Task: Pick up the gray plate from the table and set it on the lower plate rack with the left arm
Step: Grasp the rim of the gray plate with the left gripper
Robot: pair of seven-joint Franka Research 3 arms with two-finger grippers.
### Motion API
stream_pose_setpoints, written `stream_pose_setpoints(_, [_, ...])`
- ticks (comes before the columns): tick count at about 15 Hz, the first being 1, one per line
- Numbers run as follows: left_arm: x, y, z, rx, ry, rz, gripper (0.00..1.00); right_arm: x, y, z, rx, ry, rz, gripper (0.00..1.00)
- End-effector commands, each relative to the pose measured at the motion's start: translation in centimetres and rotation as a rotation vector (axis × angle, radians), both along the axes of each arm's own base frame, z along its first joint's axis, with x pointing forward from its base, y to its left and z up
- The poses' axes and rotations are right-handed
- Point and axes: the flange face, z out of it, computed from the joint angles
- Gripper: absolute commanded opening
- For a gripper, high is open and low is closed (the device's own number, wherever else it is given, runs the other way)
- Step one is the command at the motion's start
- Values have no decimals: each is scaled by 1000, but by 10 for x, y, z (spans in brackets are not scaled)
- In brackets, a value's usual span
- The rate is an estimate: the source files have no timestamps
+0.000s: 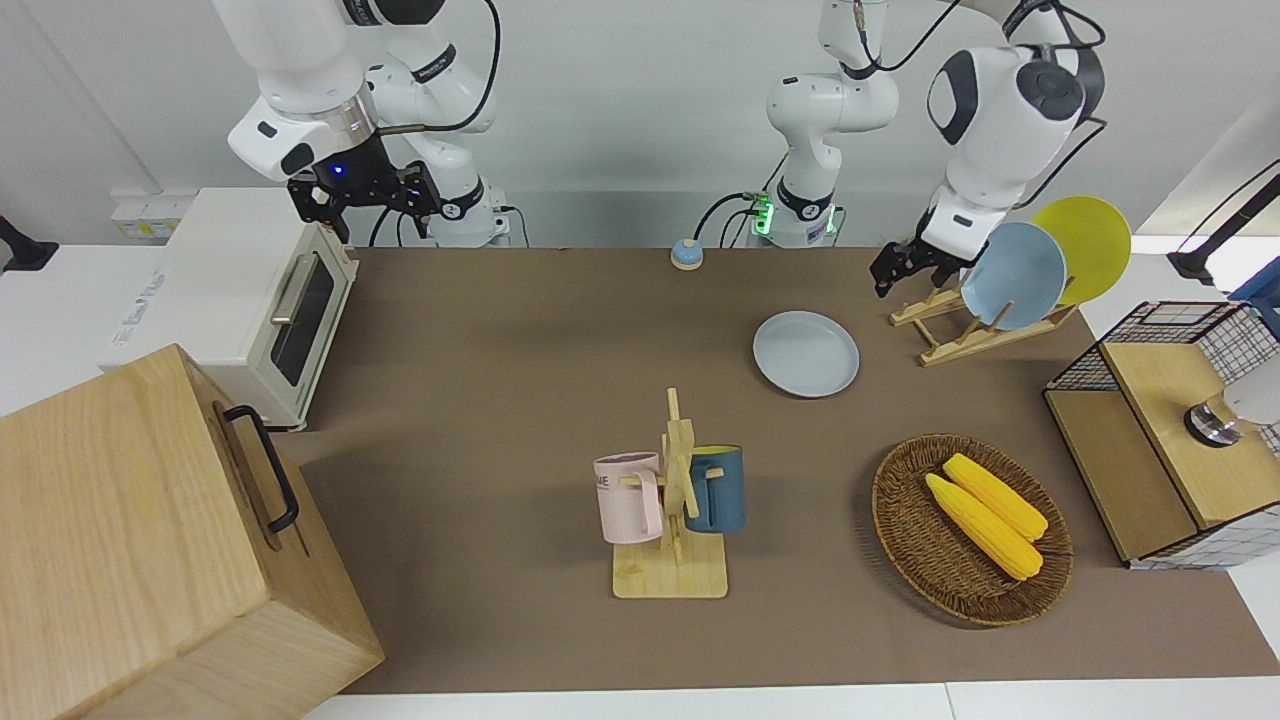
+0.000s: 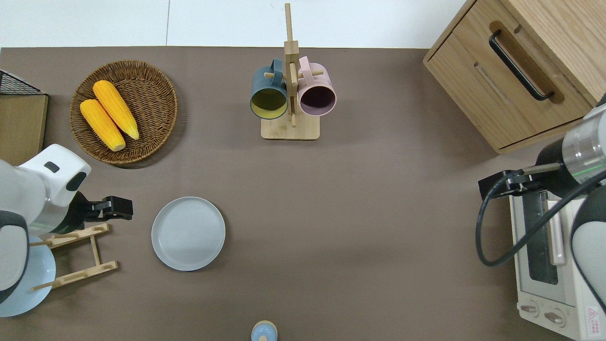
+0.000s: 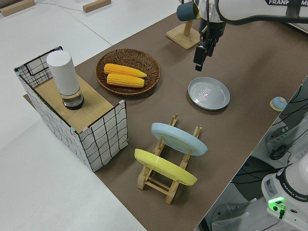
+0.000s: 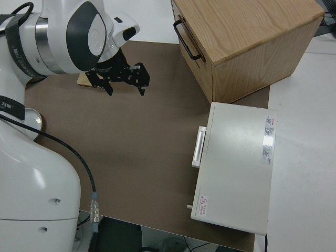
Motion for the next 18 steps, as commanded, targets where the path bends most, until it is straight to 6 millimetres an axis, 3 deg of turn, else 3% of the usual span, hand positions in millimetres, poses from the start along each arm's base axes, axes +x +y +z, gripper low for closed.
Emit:
stream_pose_setpoints(1, [-21, 0, -57, 14, -9, 8, 993, -2, -3, 4, -8, 0, -16, 983])
stream_pose_setpoints(5, [-30, 1, -111, 7, 8, 17, 993, -2, -2, 4, -8, 0, -14, 983])
stream_pose_setpoints(11, [-42, 2, -171, 3, 22, 23, 993, -2, -3, 4, -8, 0, -16, 983])
stream_pose_setpoints(16, [-42, 1, -190, 1, 19, 23, 985, -2, -2, 4, -8, 0, -14, 983])
stream_pose_setpoints(18, [-42, -4, -195, 1, 17, 14, 848, -2, -2, 4, -8, 0, -14, 983])
